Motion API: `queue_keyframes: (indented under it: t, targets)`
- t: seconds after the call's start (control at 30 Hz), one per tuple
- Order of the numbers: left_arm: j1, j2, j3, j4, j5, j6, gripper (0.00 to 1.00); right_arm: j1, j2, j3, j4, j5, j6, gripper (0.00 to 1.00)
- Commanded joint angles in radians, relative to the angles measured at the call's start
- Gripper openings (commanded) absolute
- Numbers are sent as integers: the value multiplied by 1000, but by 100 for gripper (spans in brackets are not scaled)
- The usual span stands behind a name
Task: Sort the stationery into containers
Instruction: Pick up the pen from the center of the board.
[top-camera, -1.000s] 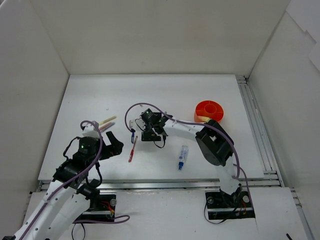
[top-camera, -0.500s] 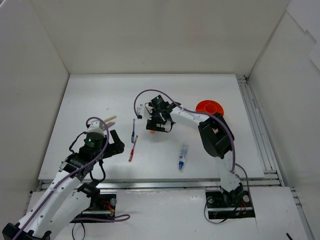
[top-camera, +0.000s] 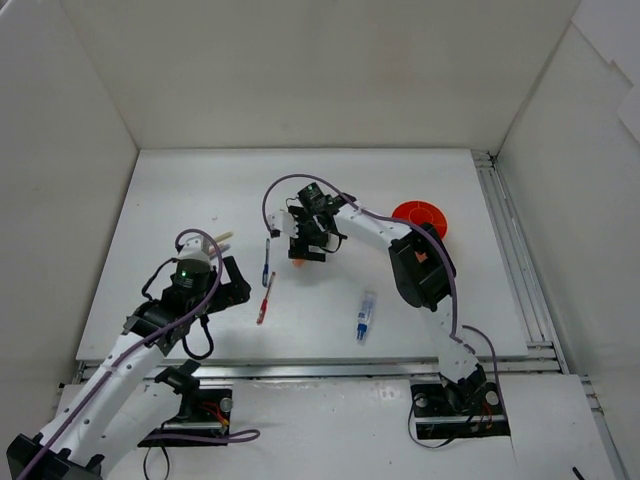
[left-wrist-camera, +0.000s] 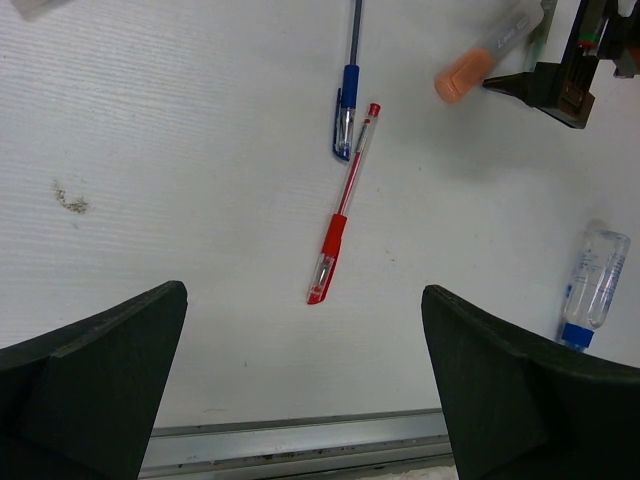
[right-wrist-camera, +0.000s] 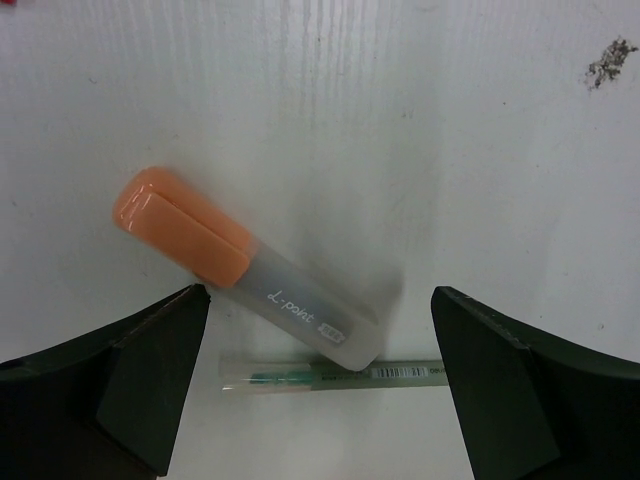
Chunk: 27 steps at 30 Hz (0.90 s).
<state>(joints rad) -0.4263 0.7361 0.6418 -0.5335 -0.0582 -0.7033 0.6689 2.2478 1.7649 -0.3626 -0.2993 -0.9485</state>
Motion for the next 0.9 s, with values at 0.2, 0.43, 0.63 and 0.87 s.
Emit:
queue_keyframes:
  t: [0.2, 0.43, 0.63, 0.87]
  targets:
    - [-5, 19, 55, 55, -25, -5, 100, 8, 88, 108, -308, -98, -81, 85]
    - [-5, 14, 55, 50, -29, -4, 100, 15, 148, 192, -361, -58, -42, 67]
    - [-5, 8, 48, 46, -35, -5, 100, 14, 150, 205, -368, -80, -47, 49]
    - [-5, -1, 52, 26, -51, -15, 100, 14, 154, 216, -369, -84, -49, 37]
